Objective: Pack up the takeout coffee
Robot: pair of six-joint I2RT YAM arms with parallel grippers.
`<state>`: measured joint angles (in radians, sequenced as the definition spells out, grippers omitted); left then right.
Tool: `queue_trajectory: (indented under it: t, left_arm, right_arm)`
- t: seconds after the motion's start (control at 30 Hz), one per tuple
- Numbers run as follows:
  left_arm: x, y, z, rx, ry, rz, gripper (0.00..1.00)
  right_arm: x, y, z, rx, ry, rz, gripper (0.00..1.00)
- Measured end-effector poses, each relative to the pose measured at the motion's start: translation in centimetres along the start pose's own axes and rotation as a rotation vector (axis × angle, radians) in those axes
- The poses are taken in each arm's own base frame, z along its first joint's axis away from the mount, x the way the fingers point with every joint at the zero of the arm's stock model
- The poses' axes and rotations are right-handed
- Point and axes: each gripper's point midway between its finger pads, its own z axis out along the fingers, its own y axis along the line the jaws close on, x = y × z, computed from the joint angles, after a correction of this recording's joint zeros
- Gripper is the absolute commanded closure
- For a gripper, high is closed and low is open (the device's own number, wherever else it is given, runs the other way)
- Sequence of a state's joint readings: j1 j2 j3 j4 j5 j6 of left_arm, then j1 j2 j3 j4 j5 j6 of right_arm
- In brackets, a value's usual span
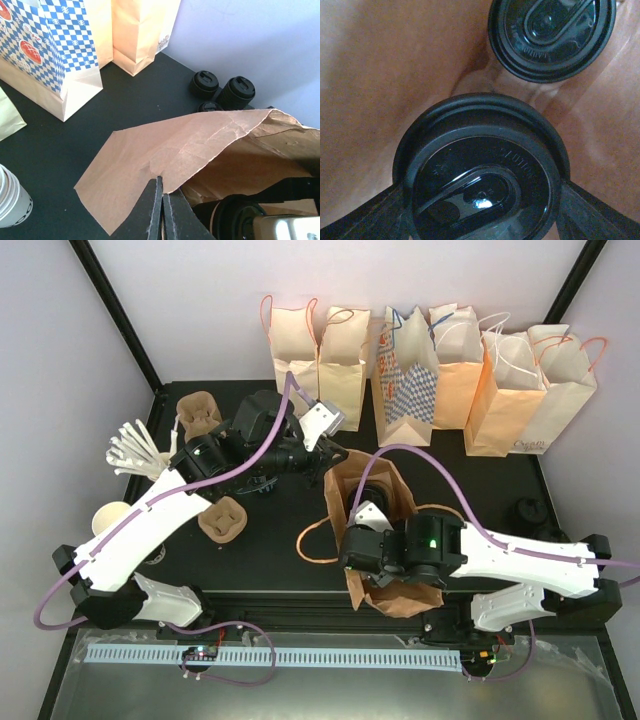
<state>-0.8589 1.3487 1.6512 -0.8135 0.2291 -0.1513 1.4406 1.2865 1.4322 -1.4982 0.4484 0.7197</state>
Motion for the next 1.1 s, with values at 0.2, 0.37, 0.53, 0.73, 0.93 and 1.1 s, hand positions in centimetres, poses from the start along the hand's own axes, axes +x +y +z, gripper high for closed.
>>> queue_trajectory:
  t: [0.2,0.37,0.53,0.73,0.93,1.1]
  left_arm:
    - [0.1,-0.2,0.3,0.016,0.001,-0.01,0.98]
    - [-0.1,-0.5,0.3,0.036,-0.008,-0.021,0.98]
    - [-0.1,-0.6,0.7,0.045,-0.007,-0.028,0.98]
    - [0.3,-0.4,1.5,0.045,0.014,-0.034,0.98]
    - [0.7,-0.2,2.3,0.043,0.034,-0.039,0.99]
    - [0.7,-0.1,2.6,0.043,0.038,-0.04,0.98]
  right_arm:
    - [1.3,-0.6,1.7,0.064,0.033,-0.026,0.55]
    - [1.6,-0.8,3.0,0.092,0.03,-0.031,0.55]
    - [1.6,-0.5,4.6,0.092,0.006,-0.032,0.55]
    - [1.3,-0.3,6.0,0.094,-0.022,-0.049,0.56]
    - [1.2,-0.7,7.1,0.123,-0.023,-0.053,0.57]
    - [1.0,-1.0,7.5,0.138,-0.031,-0.047,0.57]
